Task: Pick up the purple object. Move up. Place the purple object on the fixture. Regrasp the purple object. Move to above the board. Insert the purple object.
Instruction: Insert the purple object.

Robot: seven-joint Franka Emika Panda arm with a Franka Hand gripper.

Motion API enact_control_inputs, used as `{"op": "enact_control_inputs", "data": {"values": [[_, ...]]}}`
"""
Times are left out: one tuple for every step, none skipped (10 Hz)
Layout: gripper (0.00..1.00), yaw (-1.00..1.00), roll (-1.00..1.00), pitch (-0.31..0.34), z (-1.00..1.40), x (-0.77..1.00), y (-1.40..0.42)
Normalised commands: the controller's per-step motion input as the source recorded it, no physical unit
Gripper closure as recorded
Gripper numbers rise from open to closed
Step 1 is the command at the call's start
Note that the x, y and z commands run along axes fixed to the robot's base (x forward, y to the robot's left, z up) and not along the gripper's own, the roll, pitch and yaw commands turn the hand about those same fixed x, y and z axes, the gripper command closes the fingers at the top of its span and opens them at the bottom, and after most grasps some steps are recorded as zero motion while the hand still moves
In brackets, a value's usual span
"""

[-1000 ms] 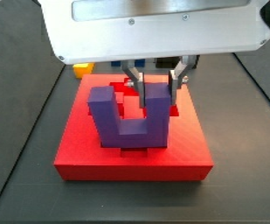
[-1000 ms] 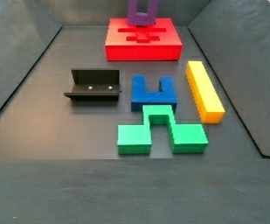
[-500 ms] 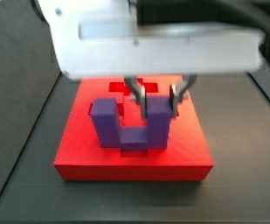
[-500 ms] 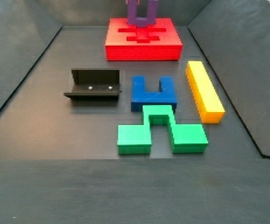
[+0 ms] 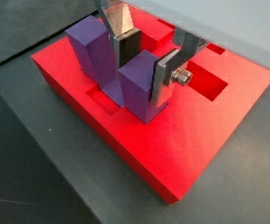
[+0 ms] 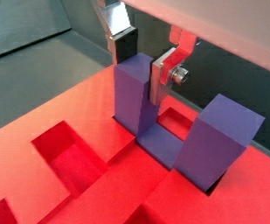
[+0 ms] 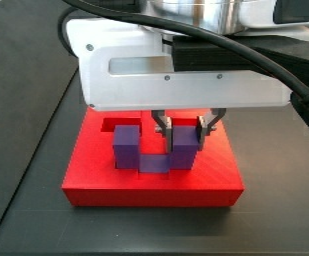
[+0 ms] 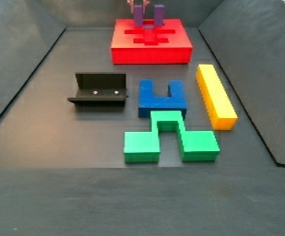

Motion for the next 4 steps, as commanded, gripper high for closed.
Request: {"op": "enact_control_inputs", "data": {"values": [[1.0, -0.01, -0.34, 0.081, -0.25, 0.59, 0.44], [1.0, 0.0, -0.23, 0.02, -0.27, 0.34, 0.27], [1.0, 0.0, 0.05, 0.0, -0.01, 0.0, 0.0], [1.0, 0.0, 0.0, 0.0, 0.0, 0.0, 0.0]]}}
